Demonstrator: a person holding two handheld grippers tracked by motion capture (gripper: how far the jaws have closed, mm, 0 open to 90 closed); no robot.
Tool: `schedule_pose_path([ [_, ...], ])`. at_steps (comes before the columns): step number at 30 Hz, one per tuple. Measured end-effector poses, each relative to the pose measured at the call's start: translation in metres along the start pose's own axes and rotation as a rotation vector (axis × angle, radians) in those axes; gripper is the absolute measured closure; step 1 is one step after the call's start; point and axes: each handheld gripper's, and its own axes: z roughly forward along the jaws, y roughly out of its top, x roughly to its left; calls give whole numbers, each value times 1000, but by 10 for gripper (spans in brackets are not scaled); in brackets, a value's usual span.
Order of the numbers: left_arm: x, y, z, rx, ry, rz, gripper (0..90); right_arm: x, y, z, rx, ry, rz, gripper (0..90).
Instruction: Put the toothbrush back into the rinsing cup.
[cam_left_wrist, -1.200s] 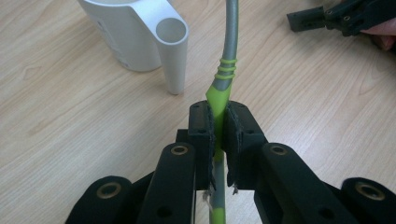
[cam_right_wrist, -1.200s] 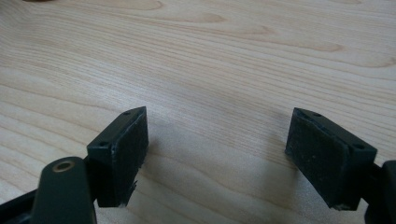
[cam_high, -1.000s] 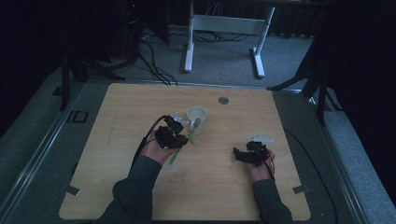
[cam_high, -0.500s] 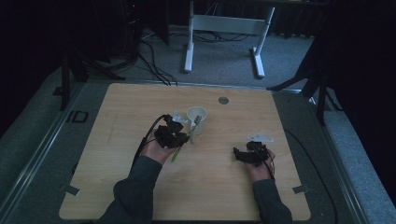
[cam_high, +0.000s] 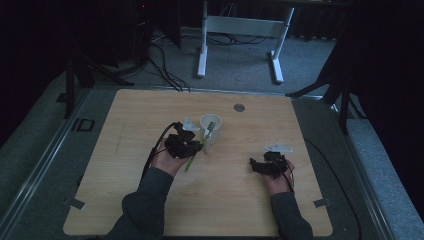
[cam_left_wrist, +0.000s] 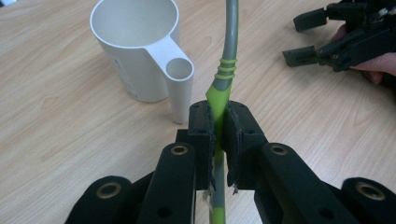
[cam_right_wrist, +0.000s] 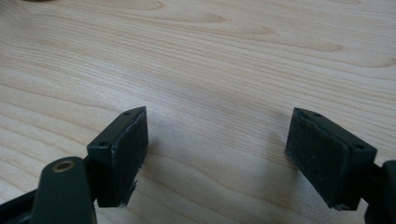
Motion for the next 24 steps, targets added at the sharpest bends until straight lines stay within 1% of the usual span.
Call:
schedule_pose_path([
  [11, 0, -1, 0, -38, -5, -8, 816, 0, 0, 0, 0, 0, 0, 207],
  [14, 1, -1, 0, -45, -14, -10, 815, 0, 0, 0, 0, 0, 0, 207],
  [24, 1, -1, -3, -95, -4, -11, 815, 0, 0, 0, 0, 0, 0, 207],
])
